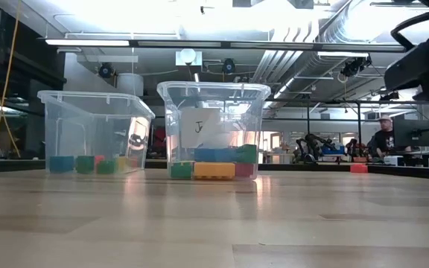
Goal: Sort blocks by size
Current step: Put the orange small game piece into the left transparent bin
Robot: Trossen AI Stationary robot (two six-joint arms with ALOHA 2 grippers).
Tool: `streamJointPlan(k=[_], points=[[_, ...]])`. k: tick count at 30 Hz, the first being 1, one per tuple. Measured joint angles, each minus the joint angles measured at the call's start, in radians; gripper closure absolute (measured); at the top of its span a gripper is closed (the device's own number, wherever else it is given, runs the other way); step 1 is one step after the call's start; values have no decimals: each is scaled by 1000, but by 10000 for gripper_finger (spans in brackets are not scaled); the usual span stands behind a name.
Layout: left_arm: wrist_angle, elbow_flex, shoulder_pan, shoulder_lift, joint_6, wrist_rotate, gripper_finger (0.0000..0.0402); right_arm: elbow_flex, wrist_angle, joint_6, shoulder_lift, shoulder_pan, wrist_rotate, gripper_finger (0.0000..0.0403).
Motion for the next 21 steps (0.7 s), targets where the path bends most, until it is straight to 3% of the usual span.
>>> streamJointPlan(k=[15,21], points=[[0,0,0,0,18,14,122,-2,74,30,99,19,-48,46],[0,0,0,0,9,14,122,-109,240,43,87,5,-53,54]])
